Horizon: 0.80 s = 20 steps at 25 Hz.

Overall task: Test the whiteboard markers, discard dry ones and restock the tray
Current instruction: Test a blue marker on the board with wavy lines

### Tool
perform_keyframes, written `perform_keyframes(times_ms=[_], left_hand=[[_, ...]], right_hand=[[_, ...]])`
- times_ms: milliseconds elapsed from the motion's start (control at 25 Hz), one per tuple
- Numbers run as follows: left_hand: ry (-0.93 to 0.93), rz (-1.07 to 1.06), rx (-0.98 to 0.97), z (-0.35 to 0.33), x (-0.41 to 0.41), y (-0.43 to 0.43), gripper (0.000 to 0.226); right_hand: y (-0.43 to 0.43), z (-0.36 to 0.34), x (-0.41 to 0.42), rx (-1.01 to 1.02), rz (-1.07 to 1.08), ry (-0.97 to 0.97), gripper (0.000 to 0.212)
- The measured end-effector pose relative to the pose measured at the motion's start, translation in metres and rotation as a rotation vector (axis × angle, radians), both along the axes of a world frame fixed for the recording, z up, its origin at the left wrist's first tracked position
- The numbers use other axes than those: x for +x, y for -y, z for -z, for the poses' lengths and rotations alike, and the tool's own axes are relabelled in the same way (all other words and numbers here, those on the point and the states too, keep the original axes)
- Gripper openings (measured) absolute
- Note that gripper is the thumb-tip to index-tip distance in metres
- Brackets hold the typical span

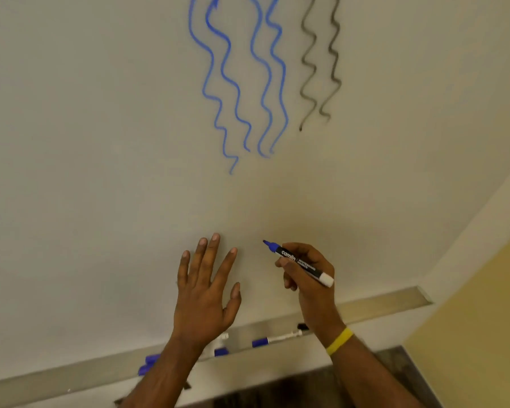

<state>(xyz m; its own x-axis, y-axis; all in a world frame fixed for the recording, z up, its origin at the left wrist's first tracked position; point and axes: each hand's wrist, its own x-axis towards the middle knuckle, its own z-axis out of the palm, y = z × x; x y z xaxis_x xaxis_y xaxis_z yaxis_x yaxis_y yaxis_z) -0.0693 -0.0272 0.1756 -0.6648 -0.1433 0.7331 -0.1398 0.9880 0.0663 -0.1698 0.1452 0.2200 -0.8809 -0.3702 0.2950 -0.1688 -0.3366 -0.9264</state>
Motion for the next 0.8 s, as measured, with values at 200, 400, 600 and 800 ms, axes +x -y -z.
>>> perform_keyframes(times_ms=[200,400,600,800], left_hand=[[0.371,0.039,0.082,0.079,0.028,-0.009,0.066],[0.69,0.015,0.227,0.137,0.046,-0.003,0.064],[0.885,0.003,0.383,0.169,0.049,-0.004,0.062],[1.01,-0.017,0.44,0.186,0.041,-0.007,0.059]], right_hand=[[-0.02,0.052,-0.002,0.042,-0.024,0.261,0.015],[-0.033,0.095,-0.001,0.044,0.009,0.533,0.015],[-0.045,0.127,0.013,0.122,0.033,0.687,0.014],[-0.054,0.144,0.026,0.179,0.036,0.792,0.015]])
